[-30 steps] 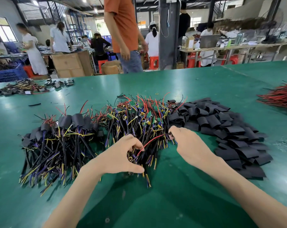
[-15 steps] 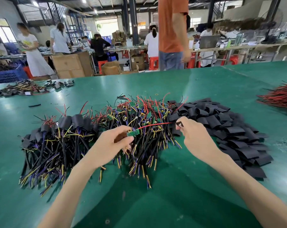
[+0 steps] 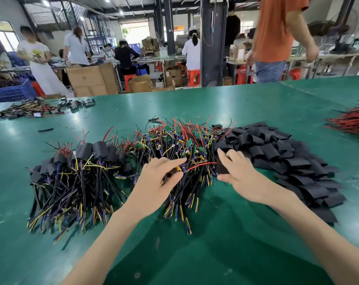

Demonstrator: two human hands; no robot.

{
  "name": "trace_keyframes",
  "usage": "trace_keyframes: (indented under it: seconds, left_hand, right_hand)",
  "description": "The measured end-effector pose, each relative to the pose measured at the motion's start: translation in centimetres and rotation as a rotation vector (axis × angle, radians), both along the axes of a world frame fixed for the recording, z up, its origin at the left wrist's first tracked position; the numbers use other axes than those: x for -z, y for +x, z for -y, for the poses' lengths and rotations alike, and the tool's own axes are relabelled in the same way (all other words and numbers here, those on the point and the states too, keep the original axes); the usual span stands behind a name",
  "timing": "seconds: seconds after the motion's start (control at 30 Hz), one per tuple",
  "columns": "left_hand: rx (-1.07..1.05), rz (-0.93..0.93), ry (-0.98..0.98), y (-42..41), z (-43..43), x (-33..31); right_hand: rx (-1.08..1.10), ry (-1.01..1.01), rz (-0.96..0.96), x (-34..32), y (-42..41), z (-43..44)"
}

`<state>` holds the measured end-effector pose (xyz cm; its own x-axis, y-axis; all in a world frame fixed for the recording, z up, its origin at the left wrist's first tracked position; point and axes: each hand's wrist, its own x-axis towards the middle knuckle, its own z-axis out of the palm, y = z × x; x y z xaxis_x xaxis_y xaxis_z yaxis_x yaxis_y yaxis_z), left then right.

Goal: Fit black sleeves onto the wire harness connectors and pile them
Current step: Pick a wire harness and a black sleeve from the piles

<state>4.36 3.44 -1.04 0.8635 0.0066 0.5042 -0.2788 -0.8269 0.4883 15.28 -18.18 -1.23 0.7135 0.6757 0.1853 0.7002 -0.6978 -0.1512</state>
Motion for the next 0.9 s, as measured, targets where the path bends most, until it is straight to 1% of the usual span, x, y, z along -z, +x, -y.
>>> trace_keyframes:
  seconds: [0.03, 0.1, 0.2, 0.3, 0.37, 0.43, 0.7, 0.9]
  left_hand:
    - [-0.017, 0.004, 0.012, 0.0, 0.1, 0.0]
    - [-0.037, 0.017, 0.017, -0.1, 0.2, 0.0]
    - [-0.039, 0.043, 0.012, -0.1, 0.7, 0.2]
    - [-0.012, 0.07, 0.039, 0.0, 1.2, 0.5]
    - [0.013, 0.084, 0.06, 0.2, 1.4, 0.7]
    - [0.025, 0.102, 0.036, 0.2, 1.4, 0.8]
    - [0.022, 0.154, 0.016, 0.4, 1.6, 1.1]
    - [0.023, 0.098, 0.047, 0.3, 1.5, 1.0]
  right_hand:
    - [-0.005, -0.021, 0.067, -0.1, 0.1, 0.2]
    - [-0.034, 0.004, 0.16, -0.4, 0.2, 0.5]
    - [-0.083, 0.128, 0.195, -0.6, -0.1, 0.4]
    - [-0.172, 0.26, 0.134, -0.2, -0.6, -0.2]
    - [-0.207, 0.306, 0.097, 0.2, -1.0, -0.7]
    - [-0.212, 0.343, 0.075, 0.5, -1.4, -1.1]
    - [-0.219, 0.389, 0.049, 0.7, -2.1, -1.6]
    - [-0.224, 0.49, -0.098, 0.0, -2.6, -1.6]
